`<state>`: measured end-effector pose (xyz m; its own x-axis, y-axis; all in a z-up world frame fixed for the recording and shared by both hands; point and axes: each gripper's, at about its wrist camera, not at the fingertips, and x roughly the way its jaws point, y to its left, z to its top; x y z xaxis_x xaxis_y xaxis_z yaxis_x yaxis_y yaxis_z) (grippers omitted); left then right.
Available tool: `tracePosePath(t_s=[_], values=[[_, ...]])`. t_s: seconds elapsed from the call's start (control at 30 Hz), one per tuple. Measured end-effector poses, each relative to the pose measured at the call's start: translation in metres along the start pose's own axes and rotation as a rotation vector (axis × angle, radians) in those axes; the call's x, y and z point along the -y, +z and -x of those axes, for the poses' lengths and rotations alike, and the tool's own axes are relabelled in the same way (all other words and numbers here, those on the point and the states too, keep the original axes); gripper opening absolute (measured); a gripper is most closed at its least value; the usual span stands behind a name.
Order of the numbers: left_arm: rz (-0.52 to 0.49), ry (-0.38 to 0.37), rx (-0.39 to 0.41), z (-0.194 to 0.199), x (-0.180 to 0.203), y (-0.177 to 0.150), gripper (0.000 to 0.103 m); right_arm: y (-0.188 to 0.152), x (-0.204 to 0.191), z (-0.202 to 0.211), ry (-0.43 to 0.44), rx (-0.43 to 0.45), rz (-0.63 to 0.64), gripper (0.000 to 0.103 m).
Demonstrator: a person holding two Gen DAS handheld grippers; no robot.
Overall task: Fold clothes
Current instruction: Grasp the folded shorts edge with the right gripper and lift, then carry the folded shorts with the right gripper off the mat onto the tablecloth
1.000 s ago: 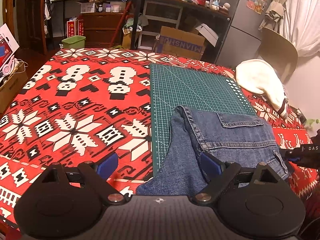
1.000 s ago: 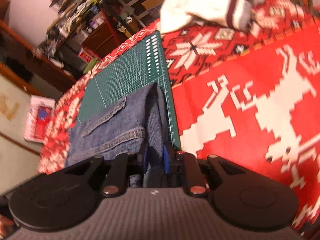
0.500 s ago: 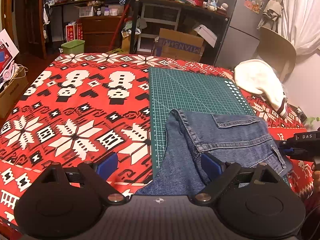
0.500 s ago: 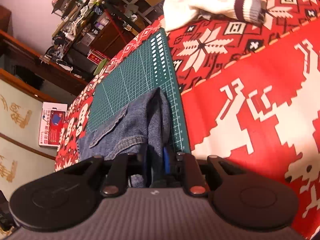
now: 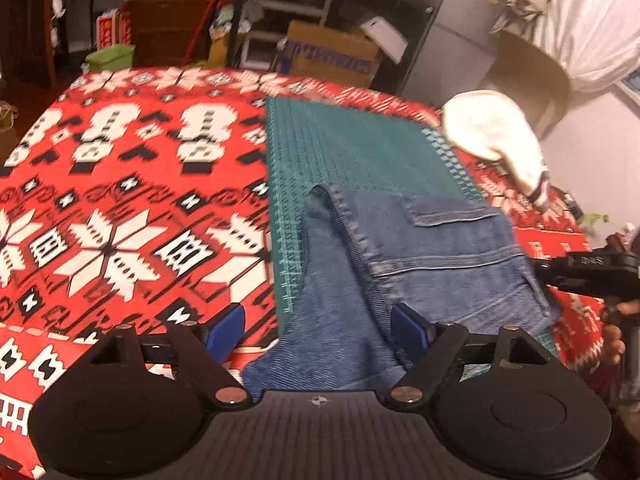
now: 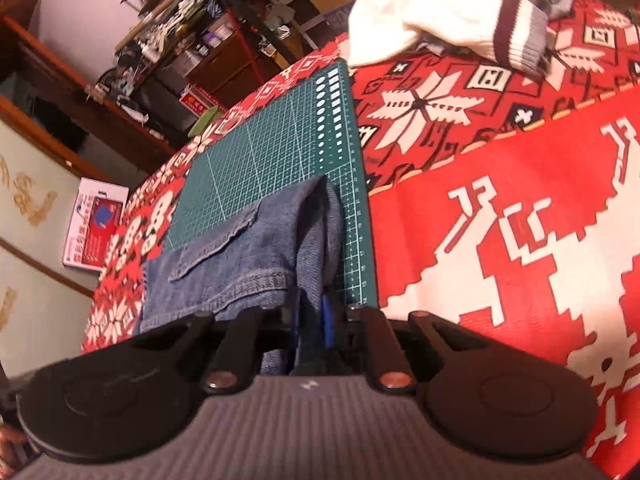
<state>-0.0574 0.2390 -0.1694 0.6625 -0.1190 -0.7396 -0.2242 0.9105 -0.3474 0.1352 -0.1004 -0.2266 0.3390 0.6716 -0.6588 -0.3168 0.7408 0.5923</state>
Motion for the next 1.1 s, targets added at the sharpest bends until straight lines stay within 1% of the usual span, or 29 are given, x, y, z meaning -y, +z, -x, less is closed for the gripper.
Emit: tracePosePath(t_s=[0.03, 0.07, 0.1, 0.13, 0.17, 0.2, 0.3, 0.4, 0.47, 0.5, 0.53, 0.6, 0.63, 0.7, 0.73, 0.87, 0.93, 0.97, 1.03, 1.1], values=[[0.017, -0.004, -0.017, -0.005, -0.002, 0.001, 0.066, 0.0, 0.0, 0.0, 0.002, 0.001, -0.002, 0.011], [0.036, -0.007, -0.04, -0.01, -0.005, 0.003, 0.055, -0.001, 0.001, 0.0, 0.004, 0.003, -0.006, 0.011], [0.051, -0.004, -0.064, -0.015, -0.008, 0.003, 0.049, -0.001, 0.002, 0.0, 0.005, 0.004, -0.009, 0.011], [0.066, -0.001, -0.087, -0.02, -0.011, 0.004, 0.038, -0.002, 0.003, 0.001, 0.005, 0.004, -0.007, 0.011], [0.072, 0.002, -0.102, -0.024, -0.013, 0.005, 0.034, -0.002, 0.002, 0.002, 0.001, 0.003, 0.002, 0.011], [0.06, 0.005, -0.104, -0.024, -0.013, 0.006, 0.033, -0.002, 0.001, 0.002, -0.004, 0.001, 0.012, 0.012], [0.005, 0.02, -0.148, -0.026, -0.005, 0.008, 0.033, -0.001, -0.003, 0.002, -0.019, -0.009, 0.039, 0.012], [-0.089, 0.069, -0.159, -0.027, 0.011, 0.007, 0.031, 0.001, -0.007, 0.002, -0.034, -0.019, 0.066, 0.012], [-0.119, 0.087, -0.15, -0.027, 0.018, 0.005, 0.015, 0.001, -0.01, 0.002, -0.044, -0.025, 0.084, 0.012], [-0.134, 0.096, -0.146, -0.027, 0.021, 0.005, 0.015, 0.001, -0.012, 0.002, -0.051, -0.026, 0.097, 0.011], [-0.149, 0.105, -0.142, -0.027, 0.024, 0.004, 0.012, 0.0, -0.014, 0.002, -0.061, -0.024, 0.116, 0.009], [-0.179, 0.134, -0.14, -0.027, 0.028, 0.003, 0.011, -0.002, -0.02, 0.002, -0.086, -0.018, 0.16, 0.008], [-0.177, 0.136, -0.134, -0.027, 0.029, 0.002, 0.01, -0.002, -0.022, 0.002, -0.093, -0.018, 0.172, 0.008], [-0.145, 0.131, -0.121, -0.026, 0.027, 0.002, 0.01, 0.0, -0.024, 0.003, -0.099, -0.019, 0.19, 0.007], [-0.109, 0.123, -0.113, -0.025, 0.023, 0.003, 0.01, 0.0, -0.025, 0.004, -0.098, -0.018, 0.198, 0.007], [0.093, 0.104, -0.071, -0.016, 0.008, 0.005, 0.009, 0.003, -0.028, 0.01, -0.078, -0.014, 0.231, 0.006], [0.127, 0.114, -0.056, -0.014, 0.013, 0.011, 0.009, 0.012, -0.033, 0.006, -0.079, -0.03, 0.247, 0.006], [0.12, 0.123, -0.049, -0.012, 0.019, 0.015, 0.008, 0.017, -0.036, 0.004, -0.082, -0.04, 0.257, 0.006], [0.143, 0.133, -0.071, -0.014, 0.024, 0.027, 0.008, 0.027, -0.042, -0.001, -0.088, -0.06, 0.276, 0.006], [0.181, 0.14, -0.126, -0.019, 0.024, 0.041, 0.008, 0.044, -0.049, -0.008, -0.101, -0.117, 0.287, 0.006]])
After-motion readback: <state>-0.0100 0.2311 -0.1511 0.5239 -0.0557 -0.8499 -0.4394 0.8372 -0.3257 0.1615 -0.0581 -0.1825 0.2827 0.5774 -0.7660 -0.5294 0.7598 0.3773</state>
